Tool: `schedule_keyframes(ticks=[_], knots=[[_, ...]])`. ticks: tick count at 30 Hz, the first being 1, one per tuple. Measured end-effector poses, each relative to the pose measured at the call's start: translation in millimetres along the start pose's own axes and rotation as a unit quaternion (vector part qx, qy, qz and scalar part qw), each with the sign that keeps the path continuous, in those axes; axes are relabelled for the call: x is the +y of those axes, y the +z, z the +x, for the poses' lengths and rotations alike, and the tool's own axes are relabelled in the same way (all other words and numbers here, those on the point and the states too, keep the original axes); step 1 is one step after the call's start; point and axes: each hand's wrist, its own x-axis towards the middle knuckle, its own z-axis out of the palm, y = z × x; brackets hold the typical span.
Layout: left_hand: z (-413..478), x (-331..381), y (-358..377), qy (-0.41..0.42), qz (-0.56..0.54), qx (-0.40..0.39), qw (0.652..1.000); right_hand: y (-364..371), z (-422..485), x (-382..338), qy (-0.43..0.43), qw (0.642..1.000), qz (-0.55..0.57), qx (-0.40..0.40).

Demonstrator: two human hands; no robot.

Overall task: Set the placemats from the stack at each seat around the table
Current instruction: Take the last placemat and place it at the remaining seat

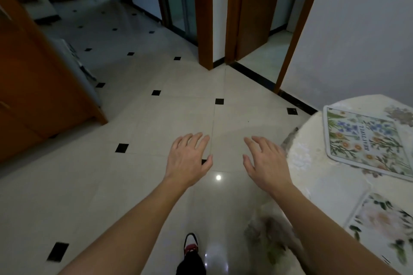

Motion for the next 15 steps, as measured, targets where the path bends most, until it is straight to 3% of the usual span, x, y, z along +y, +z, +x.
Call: schedule_keyframes(ticks=[7, 15], knots=[[89.0, -83.6, 6.7, 0.011, -0.020, 0.009, 1.000, 24.0, 103.7, -52.5, 0.019, 1.000, -0.007, -0.001], [164.3, -119.5, 21.3, 0.024, -0.048, 0.008, 0.999, 38.8, 170.5, -56.0, 0.048, 0.999, -0.023, -0.012]])
